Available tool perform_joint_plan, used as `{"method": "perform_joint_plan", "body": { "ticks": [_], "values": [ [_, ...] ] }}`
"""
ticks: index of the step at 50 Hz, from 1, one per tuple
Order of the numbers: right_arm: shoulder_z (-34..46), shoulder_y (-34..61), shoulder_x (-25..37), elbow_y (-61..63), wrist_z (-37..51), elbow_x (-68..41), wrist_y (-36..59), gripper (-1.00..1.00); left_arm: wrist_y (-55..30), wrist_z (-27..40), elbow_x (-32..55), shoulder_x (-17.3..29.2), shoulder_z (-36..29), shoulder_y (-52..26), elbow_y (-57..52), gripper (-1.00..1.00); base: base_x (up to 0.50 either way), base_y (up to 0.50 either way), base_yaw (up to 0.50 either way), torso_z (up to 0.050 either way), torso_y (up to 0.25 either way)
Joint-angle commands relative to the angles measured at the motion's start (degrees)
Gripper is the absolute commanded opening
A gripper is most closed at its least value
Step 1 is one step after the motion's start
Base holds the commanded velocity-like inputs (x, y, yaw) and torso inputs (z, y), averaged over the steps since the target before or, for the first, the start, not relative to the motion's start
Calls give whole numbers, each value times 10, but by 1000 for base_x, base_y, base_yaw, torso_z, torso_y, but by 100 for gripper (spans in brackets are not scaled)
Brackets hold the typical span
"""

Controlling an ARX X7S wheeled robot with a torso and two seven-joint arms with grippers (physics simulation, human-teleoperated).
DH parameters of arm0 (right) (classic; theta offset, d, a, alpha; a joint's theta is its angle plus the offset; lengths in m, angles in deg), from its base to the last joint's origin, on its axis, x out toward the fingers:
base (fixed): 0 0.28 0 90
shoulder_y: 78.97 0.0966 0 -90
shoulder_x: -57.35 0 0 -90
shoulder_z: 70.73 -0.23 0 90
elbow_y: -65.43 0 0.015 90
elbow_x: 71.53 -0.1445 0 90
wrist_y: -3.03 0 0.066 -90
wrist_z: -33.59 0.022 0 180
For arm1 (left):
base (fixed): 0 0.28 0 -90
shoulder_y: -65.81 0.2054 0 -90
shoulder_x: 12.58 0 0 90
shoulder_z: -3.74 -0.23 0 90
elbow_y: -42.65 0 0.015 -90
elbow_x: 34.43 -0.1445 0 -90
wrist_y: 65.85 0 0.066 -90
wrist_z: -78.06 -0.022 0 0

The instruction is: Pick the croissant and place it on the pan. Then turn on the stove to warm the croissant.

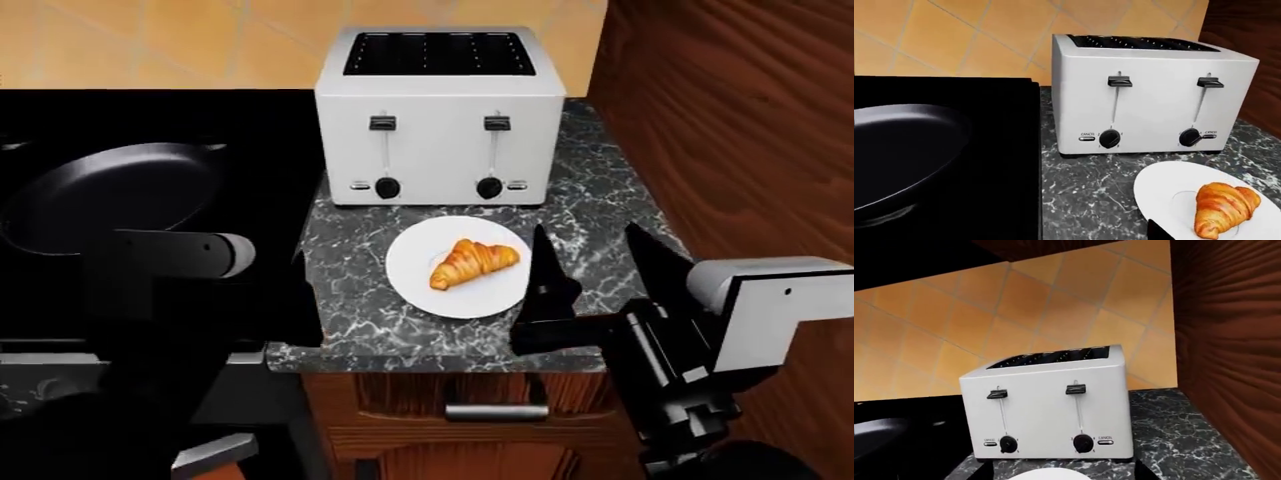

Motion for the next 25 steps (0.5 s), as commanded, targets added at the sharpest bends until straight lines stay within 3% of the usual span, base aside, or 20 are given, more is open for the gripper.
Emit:
{"method": "perform_joint_plan", "body": {
  "ticks": [1,10,17,25],
  "values": [
    [-5,2,5,7,5,-12,1,100,-7,43,57,11,7,-17,5,100,500,0,0,0,0],
    [2,-5,10,2,8,-2,-11,100,26,46,45,24,-13,-13,13,100,477,0,0,0,2],
    [-7,-1,13,6,15,-18,-4,100,89,-7,20,47,-48,1,33,100,0,0,0,0,0],
    [-20,8,15,9,23,-39,3,100,80,-69,51,69,-66,-41,114,100,0,0,0,0,0]
  ]
}}
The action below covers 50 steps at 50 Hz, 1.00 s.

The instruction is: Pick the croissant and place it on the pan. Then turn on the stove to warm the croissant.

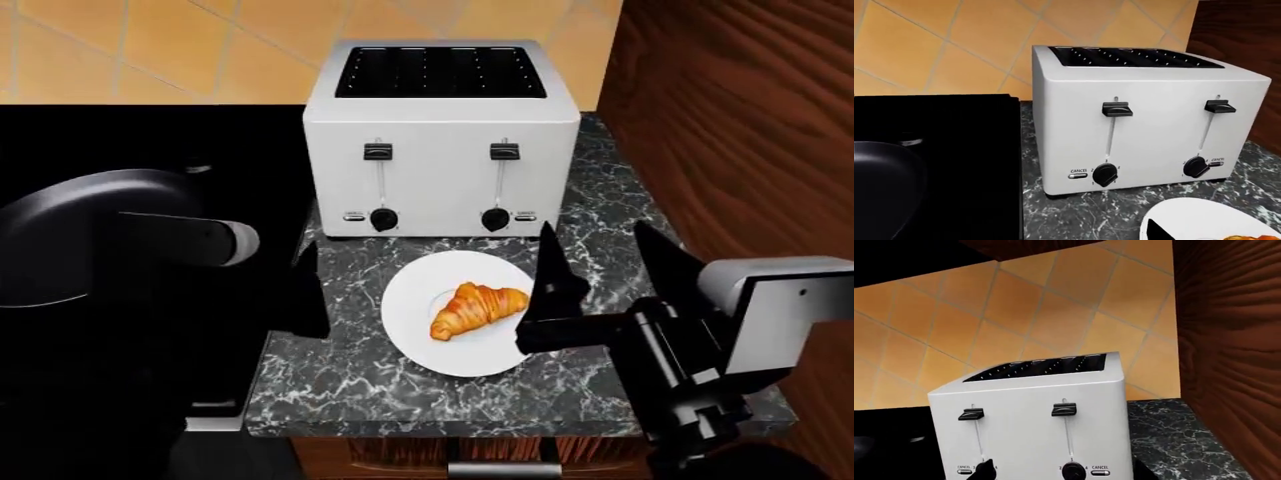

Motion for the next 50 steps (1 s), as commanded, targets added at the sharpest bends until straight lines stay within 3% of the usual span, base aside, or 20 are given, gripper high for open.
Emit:
{"method": "perform_joint_plan", "body": {
  "ticks": [1,9,30,50],
  "values": [
    [-14,8,4,4,10,-22,5,100,19,-63,12,29,-36,-34,78,100,0,0,0,0,0],
    [-35,9,6,10,18,-46,4,100,35,-96,-40,49,-127,-99,142,100,0,0,0,0,0],
    [-57,2,14,3,18,-74,-18,100,69,-200,-114,14,-308,-275,358,100,0,0,0,0,0],
    [-60,-5,23,8,27,-90,-27,100,31,-242,-61,-12,-379,-301,298,100,0,0,0,0,0]
  ]
}}
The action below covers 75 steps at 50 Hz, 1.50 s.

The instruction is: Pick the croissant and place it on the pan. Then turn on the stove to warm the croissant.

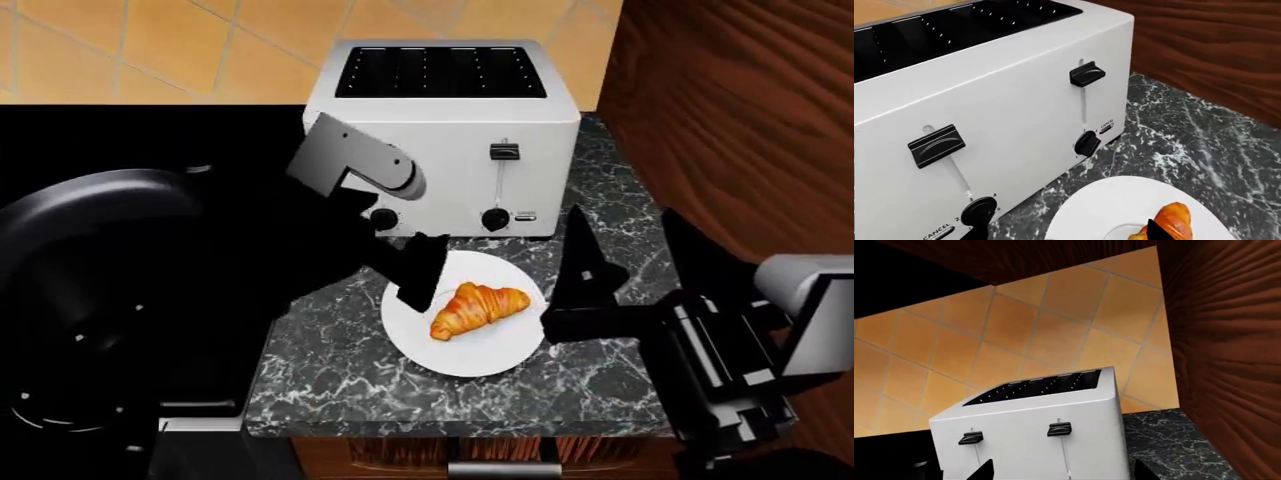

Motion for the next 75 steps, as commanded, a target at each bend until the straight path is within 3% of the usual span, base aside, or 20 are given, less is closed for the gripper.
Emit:
{"method": "perform_joint_plan", "body": {
  "ticks": [1,41,75],
  "values": [
    [-7,-7,7,2,3,-11,-7,100,-6,-28,16,-16,-48,-20,-13,100,0,0,0,0,0],
    [-5,-16,22,-12,10,-25,-31,100,86,-74,-48,-60,-154,-15,132,100,0,0,0,0,0],
    [11,-33,26,-29,3,-9,-60,100,90,-76,-45,-65,-190,-7,125,100,0,0,0,0,0]
  ]
}}
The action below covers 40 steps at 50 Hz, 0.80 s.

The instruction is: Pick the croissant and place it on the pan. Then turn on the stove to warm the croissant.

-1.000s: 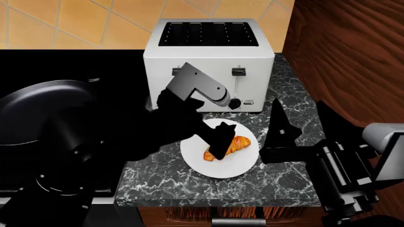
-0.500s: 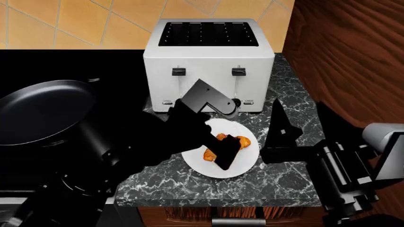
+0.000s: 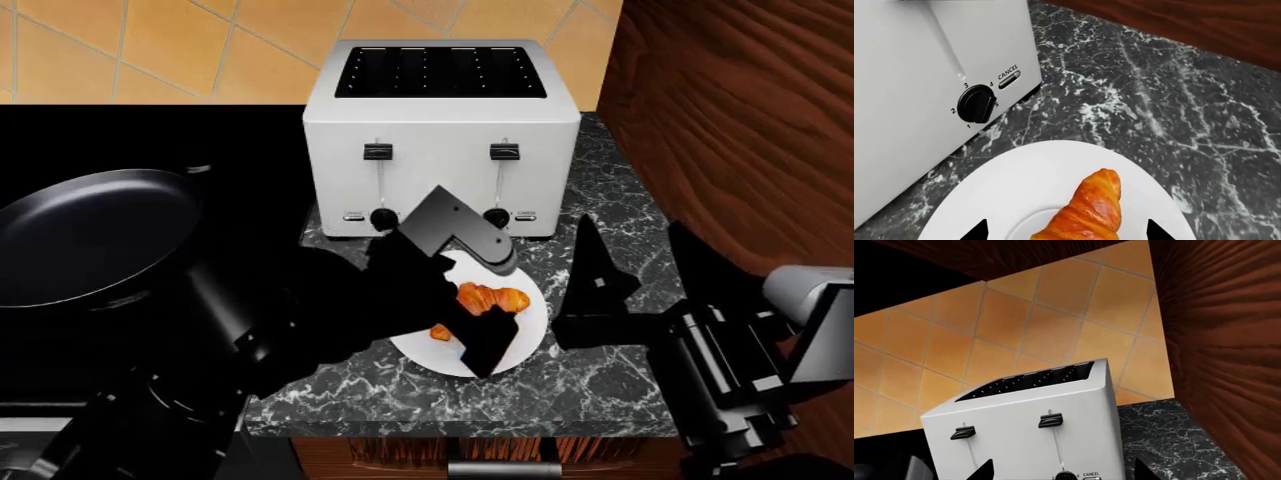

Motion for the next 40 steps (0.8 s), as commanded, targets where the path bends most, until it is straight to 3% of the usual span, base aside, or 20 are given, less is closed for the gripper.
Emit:
{"method": "perform_joint_plan", "body": {
  "ticks": [1,10,11,29,40],
  "values": [
    [7,-1,1,-5,0,5,-7,100,4,0,0,-3,-8,0,4,100,0,0,0,0,0],
    [-14,-16,13,2,-1,-17,-13,100,15,-4,-7,-2,-14,-3,20,100,0,0,0,0,0],
    [-19,-18,15,4,-1,-22,-13,100,17,-3,-8,-2,-14,-3,21,-100,0,0,0,0,0],
    [-9,-5,15,3,13,-25,-14,100,9,15,2,5,1,-13,6,-100,0,0,0,0,0],
    [3,11,15,6,26,-27,-10,100,-32,52,46,10,57,-32,-33,-100,0,0,0,0,0]
  ]
}}
